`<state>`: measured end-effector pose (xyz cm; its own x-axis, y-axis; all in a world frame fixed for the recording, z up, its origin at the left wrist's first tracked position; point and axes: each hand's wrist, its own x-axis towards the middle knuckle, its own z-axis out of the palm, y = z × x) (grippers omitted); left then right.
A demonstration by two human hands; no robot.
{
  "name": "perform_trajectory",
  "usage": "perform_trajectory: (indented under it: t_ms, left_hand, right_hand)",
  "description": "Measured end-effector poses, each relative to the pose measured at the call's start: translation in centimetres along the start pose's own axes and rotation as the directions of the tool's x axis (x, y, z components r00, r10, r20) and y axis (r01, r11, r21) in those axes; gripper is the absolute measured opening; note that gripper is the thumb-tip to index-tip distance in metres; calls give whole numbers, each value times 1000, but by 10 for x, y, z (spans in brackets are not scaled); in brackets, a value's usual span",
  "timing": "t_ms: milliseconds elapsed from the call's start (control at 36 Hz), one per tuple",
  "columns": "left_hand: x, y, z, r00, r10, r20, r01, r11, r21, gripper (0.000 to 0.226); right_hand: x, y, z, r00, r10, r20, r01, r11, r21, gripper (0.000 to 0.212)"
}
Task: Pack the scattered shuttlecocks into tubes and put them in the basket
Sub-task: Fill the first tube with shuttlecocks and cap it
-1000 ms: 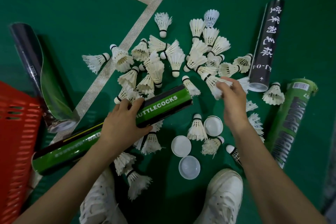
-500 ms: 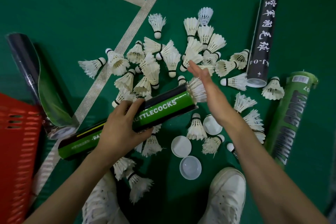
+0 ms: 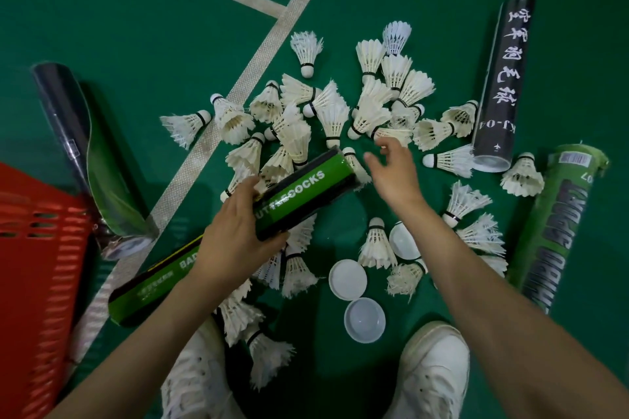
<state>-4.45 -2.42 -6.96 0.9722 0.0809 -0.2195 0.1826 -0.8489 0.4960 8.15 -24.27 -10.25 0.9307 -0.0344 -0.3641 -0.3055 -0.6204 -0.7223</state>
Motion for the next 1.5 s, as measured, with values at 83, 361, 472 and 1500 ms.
perform_trajectory:
  t_ms: [83, 361, 472, 1500]
  left_hand:
    - [0, -3, -2, 1000, 18, -19, -18, 1000, 7, 68]
    - [8, -15, -8, 987, 154, 38, -158, 973, 171, 78]
    - [13, -18, -11, 992, 115, 54, -124, 972, 198, 85]
    - [-16, -29, -12, 984, 176, -21, -177, 984, -23, 71]
  right_hand:
    - [8, 6, 15, 994, 33, 101, -14, 982, -186, 55]
    - [6, 10, 38, 991, 92, 94, -68, 969, -236, 25]
    - [2, 10, 24, 996, 88, -23, -89, 991, -103, 19]
    - [-66, -43, 2, 838, -166, 520, 121, 986, 119, 65]
